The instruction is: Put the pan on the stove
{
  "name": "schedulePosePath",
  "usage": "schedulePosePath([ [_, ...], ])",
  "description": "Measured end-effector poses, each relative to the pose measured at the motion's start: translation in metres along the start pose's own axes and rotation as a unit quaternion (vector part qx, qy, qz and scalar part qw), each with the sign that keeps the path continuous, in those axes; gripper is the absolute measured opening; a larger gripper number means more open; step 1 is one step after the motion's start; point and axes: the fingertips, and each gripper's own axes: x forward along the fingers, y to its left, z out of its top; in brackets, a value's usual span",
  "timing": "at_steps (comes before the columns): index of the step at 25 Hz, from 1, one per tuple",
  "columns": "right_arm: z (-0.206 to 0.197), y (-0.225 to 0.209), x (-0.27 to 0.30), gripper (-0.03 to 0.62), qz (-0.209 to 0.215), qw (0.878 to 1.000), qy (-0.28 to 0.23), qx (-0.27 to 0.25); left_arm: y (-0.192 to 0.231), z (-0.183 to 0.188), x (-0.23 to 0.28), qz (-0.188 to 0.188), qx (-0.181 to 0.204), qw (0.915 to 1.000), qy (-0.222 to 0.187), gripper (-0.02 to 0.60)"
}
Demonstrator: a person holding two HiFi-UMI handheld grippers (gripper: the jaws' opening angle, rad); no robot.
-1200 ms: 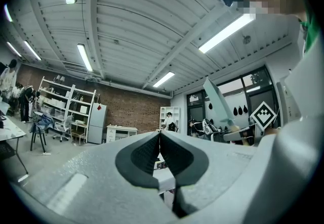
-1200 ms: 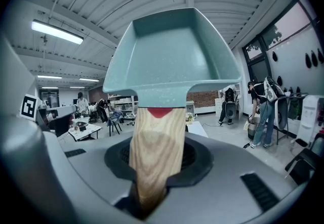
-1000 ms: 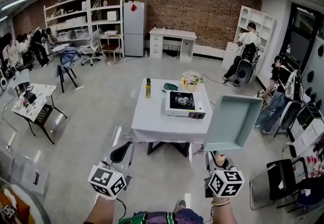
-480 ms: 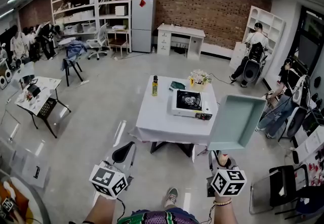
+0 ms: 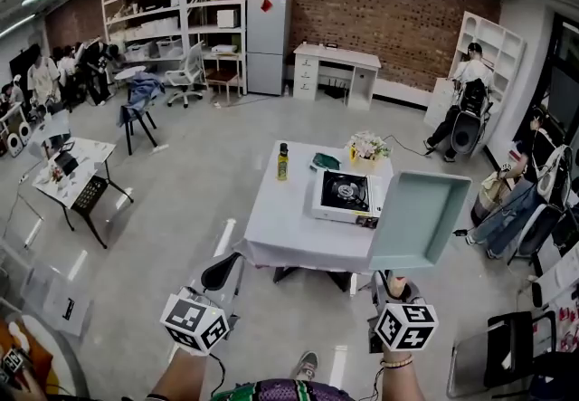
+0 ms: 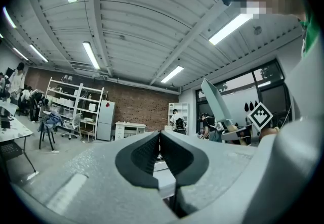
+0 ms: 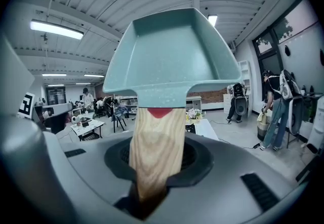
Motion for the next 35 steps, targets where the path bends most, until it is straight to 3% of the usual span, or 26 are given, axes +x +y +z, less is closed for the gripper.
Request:
schedulePosePath([
  [10, 0.028, -0.050, 0.066, 0.101, 0.015, 1.000, -0.001, 0.003, -0.002, 0.008, 0.086, 0.002, 0.012, 0.9999, 0.003, 0.018],
  [24, 0.036, -0.129, 0.128, 0.100, 0.041, 0.999, 0.007, 0.016, -0.041, 0.002, 0.174, 0.009, 0.016, 0.9997, 0.015, 0.018],
  [35, 0.026, -0.136, 0.177, 0.100, 0.038, 0.999, 0.022, 0.024, -0.013, -0.014, 0.229, 0.001, 0.038, 0.9990, 0.023, 0.018],
])
